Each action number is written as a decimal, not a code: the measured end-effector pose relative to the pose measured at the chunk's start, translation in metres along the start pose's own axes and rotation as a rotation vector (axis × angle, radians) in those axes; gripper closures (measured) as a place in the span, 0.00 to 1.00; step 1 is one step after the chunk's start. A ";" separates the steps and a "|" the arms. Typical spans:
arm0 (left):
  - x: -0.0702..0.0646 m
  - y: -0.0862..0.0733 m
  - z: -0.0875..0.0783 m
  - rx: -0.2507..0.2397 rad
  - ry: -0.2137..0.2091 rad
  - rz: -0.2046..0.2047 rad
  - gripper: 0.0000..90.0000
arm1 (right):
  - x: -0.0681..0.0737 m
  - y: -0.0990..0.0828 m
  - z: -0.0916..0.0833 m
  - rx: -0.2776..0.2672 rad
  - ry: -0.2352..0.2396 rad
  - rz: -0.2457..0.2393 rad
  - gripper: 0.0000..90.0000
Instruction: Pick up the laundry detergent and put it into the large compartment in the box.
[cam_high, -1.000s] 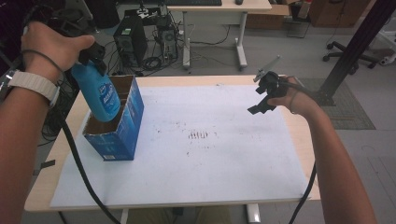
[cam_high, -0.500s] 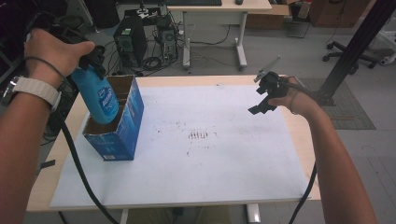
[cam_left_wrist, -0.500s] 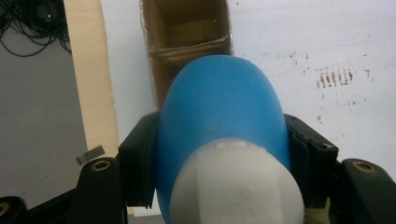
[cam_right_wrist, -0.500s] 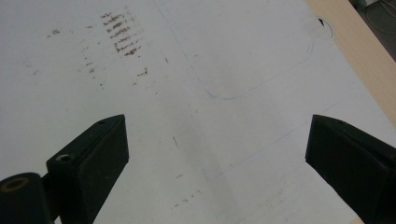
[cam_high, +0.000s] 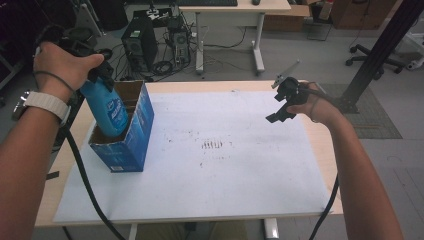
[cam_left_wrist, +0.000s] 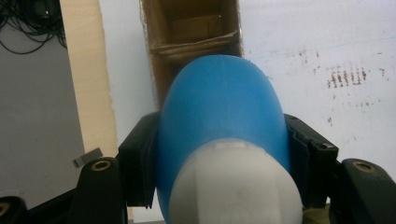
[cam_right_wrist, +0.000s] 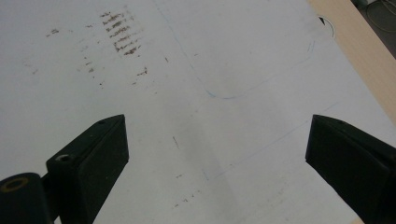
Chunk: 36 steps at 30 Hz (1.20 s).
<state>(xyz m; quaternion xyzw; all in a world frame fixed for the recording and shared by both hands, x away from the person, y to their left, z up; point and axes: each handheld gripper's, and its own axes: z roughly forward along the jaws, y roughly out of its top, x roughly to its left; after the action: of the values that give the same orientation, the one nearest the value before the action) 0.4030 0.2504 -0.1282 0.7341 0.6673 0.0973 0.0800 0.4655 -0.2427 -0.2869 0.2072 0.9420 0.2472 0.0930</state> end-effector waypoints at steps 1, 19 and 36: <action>0.000 0.000 0.002 0.003 0.001 0.001 0.42 | 0.000 0.000 0.000 0.001 0.001 0.000 0.07; 0.001 0.000 0.042 0.027 0.019 0.012 0.42 | -0.001 -0.001 0.003 0.012 0.001 0.006 0.06; 0.004 -0.002 0.070 0.026 0.031 0.007 0.42 | -0.002 -0.004 0.005 0.013 0.002 0.015 0.06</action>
<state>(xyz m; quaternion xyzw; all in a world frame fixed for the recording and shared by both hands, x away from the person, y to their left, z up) 0.4190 0.2551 -0.1961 0.7358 0.6670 0.1004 0.0597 0.4674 -0.2448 -0.2931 0.2145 0.9421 0.2421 0.0888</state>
